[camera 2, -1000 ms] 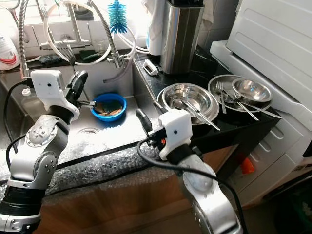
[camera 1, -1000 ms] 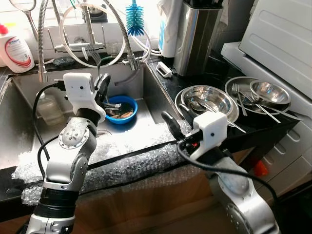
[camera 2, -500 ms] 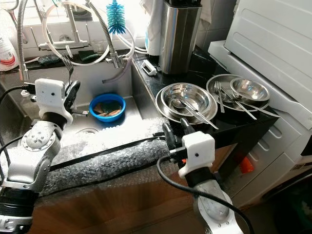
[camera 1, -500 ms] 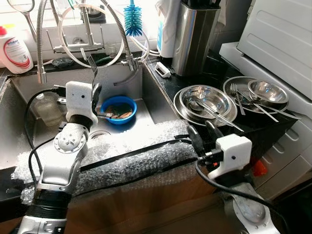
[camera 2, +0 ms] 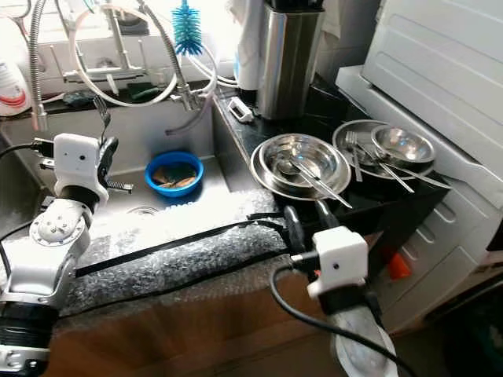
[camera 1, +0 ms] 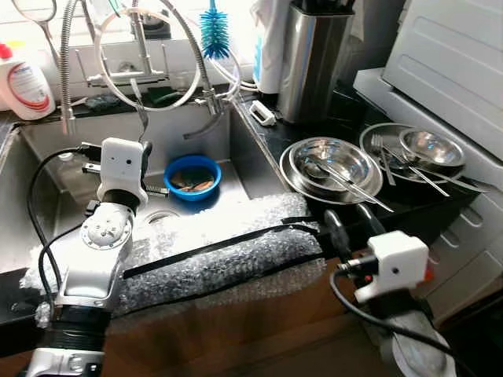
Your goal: Kitchen organization
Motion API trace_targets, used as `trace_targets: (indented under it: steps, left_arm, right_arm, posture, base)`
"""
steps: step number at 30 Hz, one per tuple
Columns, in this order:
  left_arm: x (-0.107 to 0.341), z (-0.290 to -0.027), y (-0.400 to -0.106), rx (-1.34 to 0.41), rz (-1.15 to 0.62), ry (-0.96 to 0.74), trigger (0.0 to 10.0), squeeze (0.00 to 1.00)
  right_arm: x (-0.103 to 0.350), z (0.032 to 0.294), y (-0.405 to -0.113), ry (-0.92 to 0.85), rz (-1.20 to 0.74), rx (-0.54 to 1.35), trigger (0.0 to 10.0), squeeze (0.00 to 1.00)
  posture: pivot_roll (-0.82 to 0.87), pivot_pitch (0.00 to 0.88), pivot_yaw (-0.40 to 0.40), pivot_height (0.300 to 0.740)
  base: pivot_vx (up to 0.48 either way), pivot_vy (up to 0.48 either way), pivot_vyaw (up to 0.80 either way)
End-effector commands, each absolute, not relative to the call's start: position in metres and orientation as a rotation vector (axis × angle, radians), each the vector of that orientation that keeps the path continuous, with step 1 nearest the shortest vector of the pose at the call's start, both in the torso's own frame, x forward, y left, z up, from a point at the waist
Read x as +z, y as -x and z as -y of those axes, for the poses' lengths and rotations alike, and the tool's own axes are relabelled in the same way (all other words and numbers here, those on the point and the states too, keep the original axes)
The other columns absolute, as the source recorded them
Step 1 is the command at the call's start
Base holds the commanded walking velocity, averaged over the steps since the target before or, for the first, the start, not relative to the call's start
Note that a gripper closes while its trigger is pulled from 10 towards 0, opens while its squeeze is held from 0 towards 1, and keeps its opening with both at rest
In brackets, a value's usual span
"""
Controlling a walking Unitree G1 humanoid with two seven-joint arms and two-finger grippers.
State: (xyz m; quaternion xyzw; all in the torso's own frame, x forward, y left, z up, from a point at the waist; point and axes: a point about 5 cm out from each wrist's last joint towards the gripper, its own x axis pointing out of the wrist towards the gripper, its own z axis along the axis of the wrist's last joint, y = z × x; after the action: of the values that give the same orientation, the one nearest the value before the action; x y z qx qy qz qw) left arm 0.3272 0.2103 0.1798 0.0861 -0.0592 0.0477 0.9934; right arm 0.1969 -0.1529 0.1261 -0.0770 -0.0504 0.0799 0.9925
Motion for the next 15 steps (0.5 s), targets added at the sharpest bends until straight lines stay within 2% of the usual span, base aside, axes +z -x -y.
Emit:
trace_targets:
  steps: [1,15]
  left_arm:
    - [0.1731,-0.2088,-0.3271,0.087,0.083,-0.169,10.0,1.0]
    - [0.1681,-0.2015,-0.3245,0.064,0.079,-0.158,10.0,1.0]
  right_arm:
    - [0.1287,0.1537,-0.1985,0.156,0.12,0.153,10.0,0.0]
    - [0.1257,0.153,-0.2037,0.146,0.114,0.144,10.0,0.0]
  posture:
    - [-0.1,0.0,-0.024,0.74]
    - [-0.1,0.0,-0.024,0.74]
  base:
    - [0.0,0.0,0.0]
    - [0.0,0.0,0.0]
